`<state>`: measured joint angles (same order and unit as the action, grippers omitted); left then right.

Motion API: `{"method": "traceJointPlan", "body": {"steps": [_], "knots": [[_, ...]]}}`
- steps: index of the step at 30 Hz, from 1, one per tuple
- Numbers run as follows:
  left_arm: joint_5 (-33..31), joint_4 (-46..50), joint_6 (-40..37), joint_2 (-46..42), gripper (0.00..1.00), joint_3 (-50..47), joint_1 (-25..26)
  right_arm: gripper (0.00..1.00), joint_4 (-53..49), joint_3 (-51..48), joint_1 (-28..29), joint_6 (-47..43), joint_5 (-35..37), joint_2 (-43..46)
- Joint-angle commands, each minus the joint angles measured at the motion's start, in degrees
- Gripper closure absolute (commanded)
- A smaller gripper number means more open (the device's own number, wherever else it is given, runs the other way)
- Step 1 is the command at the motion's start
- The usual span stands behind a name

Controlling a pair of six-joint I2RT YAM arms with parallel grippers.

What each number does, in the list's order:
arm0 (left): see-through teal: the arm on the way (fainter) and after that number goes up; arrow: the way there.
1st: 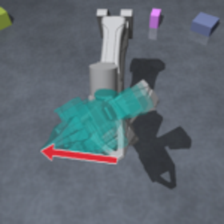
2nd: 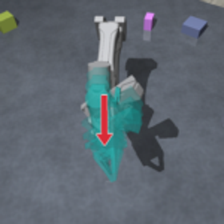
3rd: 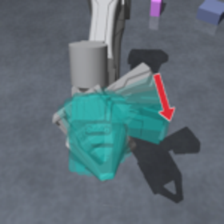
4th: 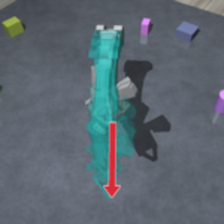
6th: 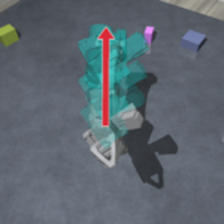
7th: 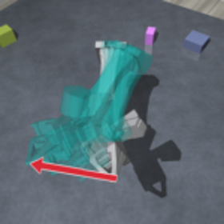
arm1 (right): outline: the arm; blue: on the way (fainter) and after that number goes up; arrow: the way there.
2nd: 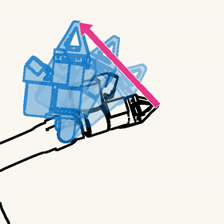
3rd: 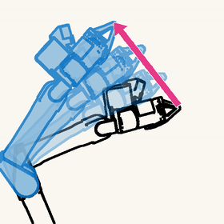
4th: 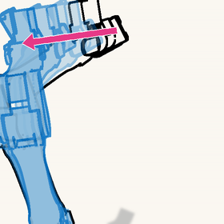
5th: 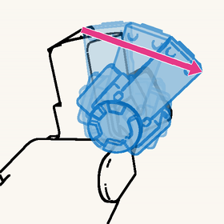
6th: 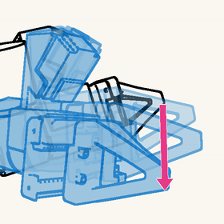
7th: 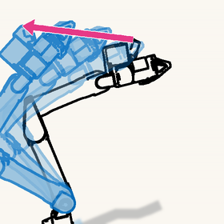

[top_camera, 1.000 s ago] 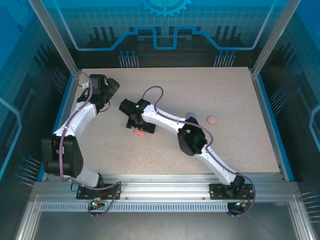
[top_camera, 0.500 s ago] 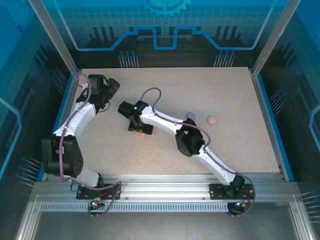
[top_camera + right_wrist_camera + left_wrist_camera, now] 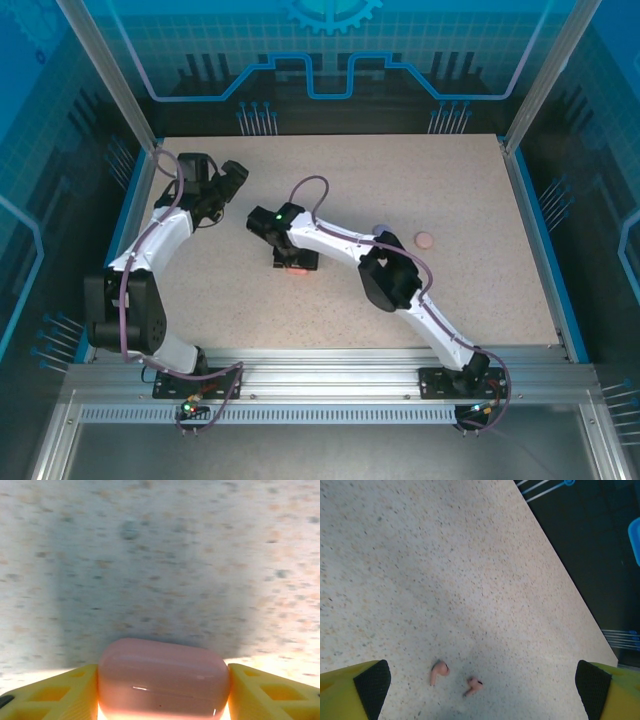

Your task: Insert wireless bluetooth earbuds into charging case

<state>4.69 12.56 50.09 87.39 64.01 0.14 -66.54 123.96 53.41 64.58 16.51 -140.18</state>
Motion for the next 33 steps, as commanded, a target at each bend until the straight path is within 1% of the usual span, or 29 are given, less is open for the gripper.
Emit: {"method": "traceJointPlan", "body": {"steps": [1, 4, 9, 12, 15, 18, 20, 26, 30, 33], "knots": [[5.1, -1.3, 0.7, 0.1, 0.01, -0.7, 1.0, 0.38, 1.0, -7.2, -2.6, -4.4, 2.6, 6.1], [6.0, -1.1, -0.2, -0.4, 0.01, -0.4, 3.0, 0.37, 4.1, -14.9, -4.2, -8.0, 3.2, 11.3], [5.7, 0.3, -0.7, -1.2, 0.01, 0.2, 6.6, 0.35, 10.1, -27.2, -8.1, -13.3, 2.7, 17.6], [4.8, 0.0, 0.0, -1.9, 0.01, -0.9, 9.3, 0.33, 14.5, -33.5, -11.6, -16.2, -0.9, 19.6], [3.3, 0.2, -0.1, -2.2, 0.01, -1.7, 12.6, 0.31, 17.6, -37.6, -14.1, -18.0, -3.7, 20.7], [1.5, 0.0, 0.7, -2.4, 0.01, -2.9, 15.6, 0.22, 19.3, -40.3, -15.0, -18.8, -4.4, 22.6], [0.6, -0.2, 1.7, -2.6, 0.01, -3.9, 17.1, 0.17, 20.2, -41.5, -15.3, -18.8, -5.3, 23.8], [-4.5, -1.4, 6.5, -4.2, 0.01, -7.2, 20.9, 0.11, 20.8, -42.9, -16.2, -16.5, -7.2, 25.8], [-6.4, -2.1, 9.8, -5.4, 0.01, -9.6, 21.5, 0.08, 22.2, -44.2, -17.0, -13.6, -9.7, 27.6], [-7.0, -1.7, 9.9, -6.3, 0.01, -10.7, 21.5, 0.08, 21.7, -43.1, -17.0, -12.8, -10.5, 27.6]]}}
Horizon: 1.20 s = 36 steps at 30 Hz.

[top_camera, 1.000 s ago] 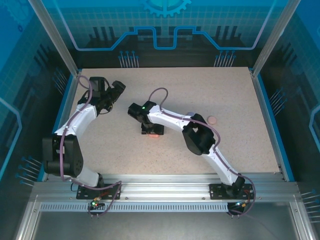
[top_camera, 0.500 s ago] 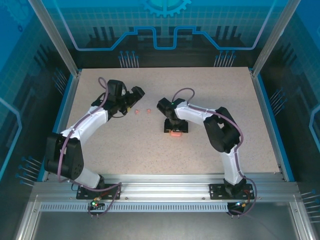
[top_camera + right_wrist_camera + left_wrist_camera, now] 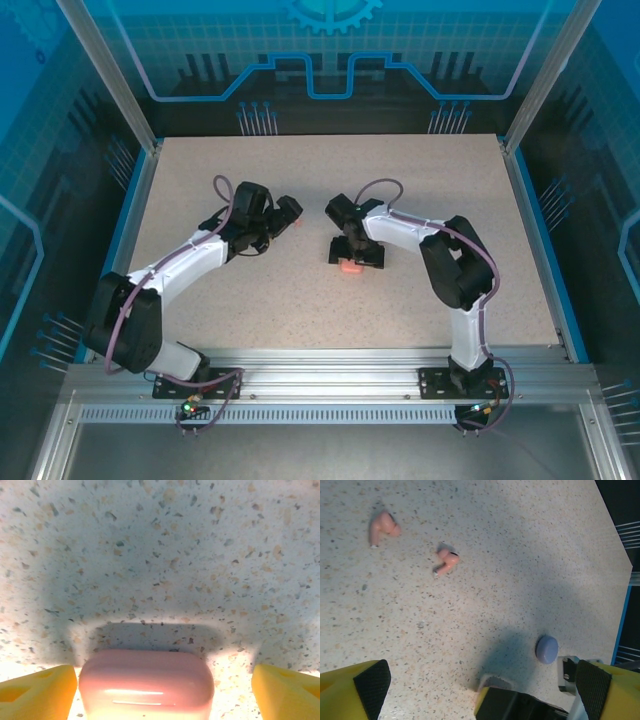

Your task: Insert wireless bluetooth earbuds into charging case

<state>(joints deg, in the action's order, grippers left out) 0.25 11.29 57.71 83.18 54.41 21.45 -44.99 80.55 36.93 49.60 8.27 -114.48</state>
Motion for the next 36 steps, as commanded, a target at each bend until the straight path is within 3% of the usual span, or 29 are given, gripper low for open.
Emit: {"method": "traceJointPlan", "body": {"steps": [1, 8, 20, 36], "knots": [[-3.0, -0.1, 2.1, -2.4, 0.01, -1.3, 0.3, 0.09, 0.1, 0.7, -0.5, 2.3, -2.4, 1.8], [-6.5, -1.3, 1.2, -4.9, 0.01, -2.8, 1.9, 0.09, -1.4, 2.0, -0.5, 3.5, -2.8, 0.8], [-10.3, 7.8, 0.5, -1.8, 0.01, 2.5, 4.1, 0.12, -2.3, 3.4, -0.3, 4.6, -2.8, -1.3], [-8.9, 6.4, -8.3, -2.6, 0.01, 3.1, 4.2, 0.18, -5.4, 4.6, 1.0, 5.5, 0.3, -4.3]]}}
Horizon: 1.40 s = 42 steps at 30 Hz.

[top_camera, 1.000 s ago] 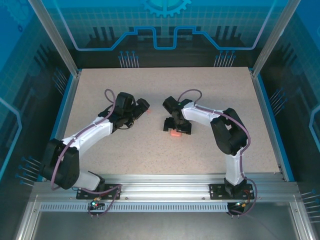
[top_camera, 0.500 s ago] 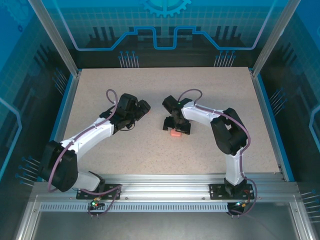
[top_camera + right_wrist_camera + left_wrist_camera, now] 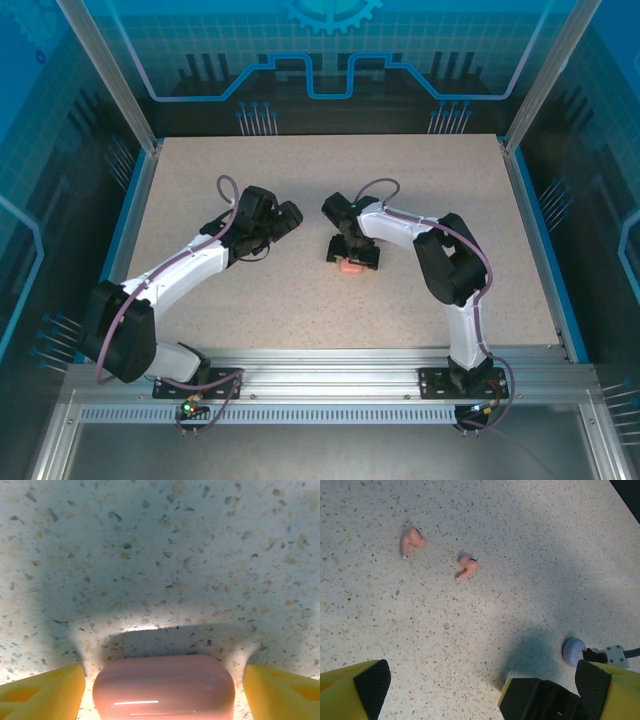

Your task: Insert wireless bluetooth earbuds into charging case

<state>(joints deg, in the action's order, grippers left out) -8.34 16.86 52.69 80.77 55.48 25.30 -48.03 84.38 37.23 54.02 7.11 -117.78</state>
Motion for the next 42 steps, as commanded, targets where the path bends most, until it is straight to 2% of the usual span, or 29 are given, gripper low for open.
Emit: {"method": "traceJointPlan", "body": {"steps": [1, 8, 15, 30, 39, 42], "knots": [[-0.3, 1.0, -3.6, -0.2, 0.01, 2.1, 0.3, 0.18, -2.3, 0.7, 0.8, 1.1, 1.4, -1.1], [0.2, 1.7, -7.3, 0.2, 0.01, 3.2, 0.4, 0.22, -2.6, 0.9, 1.4, 1.4, 1.7, -1.7], [3.4, 0.2, -10.6, 0.9, 0.01, 3.3, 0.3, 0.24, -4.4, 1.6, 1.9, 2.0, 3.2, -1.8], [4.9, -0.5, -11.9, 1.4, 0.01, 3.2, 0.3, 0.28, -4.5, 1.8, 1.8, -0.5, 4.3, -2.7], [6.1, -2.1, -12.0, 1.1, 0.01, 2.2, 0.2, 0.37, -2.9, 0.6, 1.8, 0.0, 1.7, -2.4], [5.1, -5.6, -10.8, -0.6, 0.01, -0.6, 0.3, 0.44, -1.2, -0.8, 1.8, 1.7, -0.1, -1.1]]}}
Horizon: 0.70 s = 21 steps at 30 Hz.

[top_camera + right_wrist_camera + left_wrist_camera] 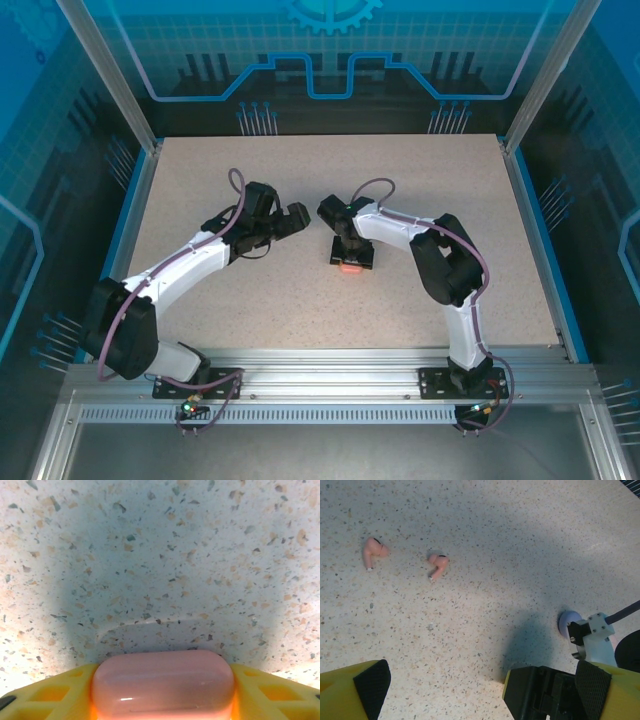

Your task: Insert wireless bluetooth earbuds into charging case

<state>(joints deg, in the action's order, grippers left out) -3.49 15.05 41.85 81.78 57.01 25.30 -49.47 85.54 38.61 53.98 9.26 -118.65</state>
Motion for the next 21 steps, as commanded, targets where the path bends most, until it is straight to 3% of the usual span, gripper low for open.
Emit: {"method": "traceJointPlan", "body": {"steps": [1, 7, 13, 21], "knots": [[0.1, -5.2, -0.3, -2.2, 0.01, -3.1, 0.2, 0.45, 0.9, -2.5, 0.3, 2.4, -2.9, 0.3], [0.2, -10.2, -0.8, -3.7, 0.01, -8.4, 0.1, 0.46, 3.6, -2.6, -0.1, 7.7, -5.0, 4.3], [7.6, -29.7, -0.5, -4.5, 0.01, -19.7, 0.2, 0.46, 4.4, 1.0, -1.6, 14.1, -6.1, 4.9], [10.6, -50.9, 5.5, -1.8, 0.01, -29.4, 0.1, 0.47, 9.6, 3.1, -3.9, 23.7, -11.8, 3.2]]}}
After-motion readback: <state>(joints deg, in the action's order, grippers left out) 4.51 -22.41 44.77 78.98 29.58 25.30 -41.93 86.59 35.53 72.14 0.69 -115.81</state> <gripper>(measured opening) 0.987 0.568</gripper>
